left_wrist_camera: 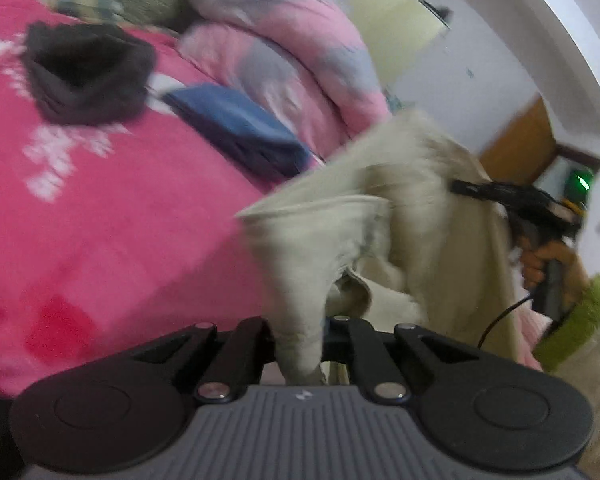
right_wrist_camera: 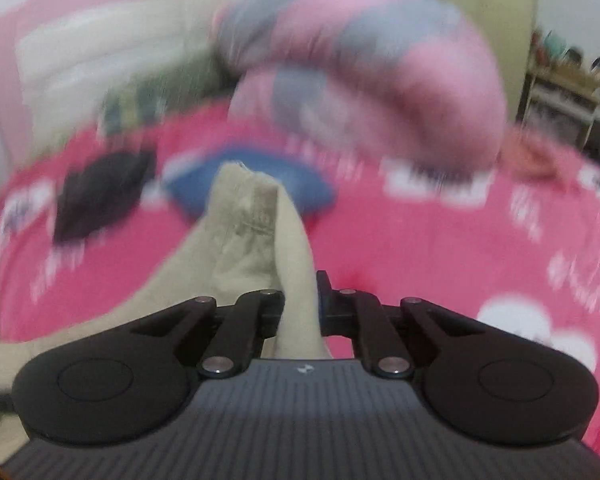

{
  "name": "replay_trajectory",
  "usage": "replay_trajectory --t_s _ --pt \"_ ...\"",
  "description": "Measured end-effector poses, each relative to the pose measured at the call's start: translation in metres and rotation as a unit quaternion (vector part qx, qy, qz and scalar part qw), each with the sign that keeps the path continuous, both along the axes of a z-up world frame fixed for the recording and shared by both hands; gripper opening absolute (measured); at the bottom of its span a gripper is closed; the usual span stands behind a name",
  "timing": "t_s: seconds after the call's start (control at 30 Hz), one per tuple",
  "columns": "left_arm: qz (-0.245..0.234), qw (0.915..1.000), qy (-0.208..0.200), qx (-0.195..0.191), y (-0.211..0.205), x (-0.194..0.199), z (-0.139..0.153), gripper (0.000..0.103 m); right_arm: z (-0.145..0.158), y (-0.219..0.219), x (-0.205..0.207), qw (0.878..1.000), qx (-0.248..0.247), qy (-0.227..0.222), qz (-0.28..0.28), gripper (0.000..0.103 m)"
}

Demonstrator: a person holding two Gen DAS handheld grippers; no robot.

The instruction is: Fold clothes

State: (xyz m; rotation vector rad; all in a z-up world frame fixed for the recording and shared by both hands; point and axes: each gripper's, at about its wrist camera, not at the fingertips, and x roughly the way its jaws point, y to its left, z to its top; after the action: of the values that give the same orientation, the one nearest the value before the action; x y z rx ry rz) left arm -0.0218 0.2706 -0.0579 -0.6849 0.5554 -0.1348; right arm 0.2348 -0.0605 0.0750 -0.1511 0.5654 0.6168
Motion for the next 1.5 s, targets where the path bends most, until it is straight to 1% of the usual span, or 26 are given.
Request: replay_trajectory --t_s 0.07,0.13,0.27,0.33,0.37,0.43,0.47,0.5,0.6,0.63,0.67,0.7,0.73,0.8,0.87,0.9,0.97,1.07,1.1,1.2,1.27,1.3,1.37,1.43,1.47,1.5 --pt "0.011 0.9997 0.009 -0.021 0.017 0.005 -0.007 0.005 0.011 0.000 0.018 1.000 0.023 -0.014 0.005 0.005" --pt "0.009 0.9986 0.031 -0.042 0.028 0.012 -0.019 0.006 0.010 -0.001 0.036 0.999 0.038 -0.003 0.011 0.005" --pt "0.000 0.9954 0.089 -0.037 0.024 0.026 -0.047 0.006 -0.046 0.011 0.070 0.998 0.008 0.061 0.015 0.008" --pt "0.004 0.9959 0.080 -0.043 0.027 0.026 -0.048 0.008 -0.080 0.019 0.087 0.994 -0.032 0.108 0.008 0.016" --pt "0.007 0.9961 0.075 -0.046 0.028 0.025 -0.049 0.009 -0.097 0.023 0.095 0.990 -0.056 0.133 0.003 0.026" --pt "0.011 0.9963 0.066 -0.052 0.031 0.025 -0.050 0.012 -0.111 0.026 0.106 0.986 -0.075 0.149 -0.018 0.027" --pt "0.015 0.9967 0.061 -0.052 0.032 0.026 -0.051 0.013 -0.110 0.024 0.110 0.986 -0.063 0.149 -0.029 0.029" --pt "0.016 0.9968 0.056 -0.056 0.034 0.028 -0.053 0.014 -0.103 0.019 0.114 0.988 -0.030 0.146 -0.038 0.030" --pt "0.018 0.9970 0.037 -0.066 0.035 0.034 -0.059 0.015 -0.079 0.021 0.125 0.986 0.073 0.141 -0.044 0.049" --pt "0.019 0.9970 0.031 -0.068 0.034 0.036 -0.061 0.015 -0.074 0.027 0.129 0.984 0.096 0.145 -0.039 0.059" --pt "0.019 0.9970 0.024 -0.071 0.033 0.038 -0.063 0.016 -0.073 0.037 0.136 0.978 0.121 0.165 -0.032 0.069" --pt "0.019 0.9972 0.021 -0.070 0.033 0.038 -0.064 0.016 -0.075 0.050 0.146 0.968 0.148 0.200 -0.022 0.075" --pt "0.019 0.9973 0.017 -0.068 0.032 0.038 -0.064 0.016 -0.079 0.064 0.154 0.955 0.174 0.241 -0.013 0.084" --pt "0.018 0.9976 0.011 -0.065 0.031 0.039 -0.066 0.016 -0.102 0.093 0.169 0.917 0.211 0.338 0.001 0.087" --pt "0.018 0.9979 0.004 -0.062 0.030 0.039 -0.067 0.016 -0.130 0.122 0.181 0.889 0.215 0.405 -0.003 0.087" --pt "0.018 0.9980 0.001 -0.061 0.030 0.040 -0.068 0.016 -0.142 0.136 0.185 0.885 0.208 0.417 -0.012 0.087" --pt "0.017 0.9982 -0.006 -0.058 0.029 0.040 -0.069 0.016 -0.160 0.152 0.196 0.894 0.198 0.399 -0.042 0.085" --pt "0.016 0.9983 -0.016 -0.054 0.027 0.041 -0.071 0.016 -0.179 0.165 0.211 0.894 0.239 0.371 -0.070 0.073" --pt "0.016 0.9983 -0.019 -0.052 0.027 0.041 -0.071 0.016 -0.180 0.171 0.217 0.898 0.245 0.359 -0.074 0.070" --pt "0.015 0.9985 -0.026 -0.047 0.025 0.041 -0.073 0.016 -0.178 0.189 0.239 0.915 0.240 0.315 -0.077 0.054" --pt "0.014 0.9986 -0.027 -0.044 0.025 0.041 -0.073 0.016 -0.162 0.201 0.254 0.936 0.226 0.262 -0.068 0.041" --pt "0.013 0.9986 -0.027 -0.044 0.025 0.041 -0.073 0.016 -0.149 0.206 0.260 0.947 0.220 0.224 -0.060 0.039" --pt "0.012 0.9985 -0.027 -0.045 0.026 0.040 -0.074 0.016 -0.127 0.212 0.272 0.965 0.208 0.153 -0.054 0.037" --pt "0.011 0.9986 -0.027 -0.044 0.025 0.040 -0.074 0.016 -0.111 0.221 0.287 0.979 0.176 0.088 -0.048 0.039" --pt "0.010 0.9986 -0.027 -0.045 0.026 0.040 -0.074 0.016 -0.107 0.224 0.294 0.984 0.153 0.075 -0.054 0.050" --pt "0.010 0.9986 -0.027 -0.045 0.026 0.040 -0.074 0.016 -0.109 0.222 0.302 0.986 0.123 0.088 -0.072 0.055"
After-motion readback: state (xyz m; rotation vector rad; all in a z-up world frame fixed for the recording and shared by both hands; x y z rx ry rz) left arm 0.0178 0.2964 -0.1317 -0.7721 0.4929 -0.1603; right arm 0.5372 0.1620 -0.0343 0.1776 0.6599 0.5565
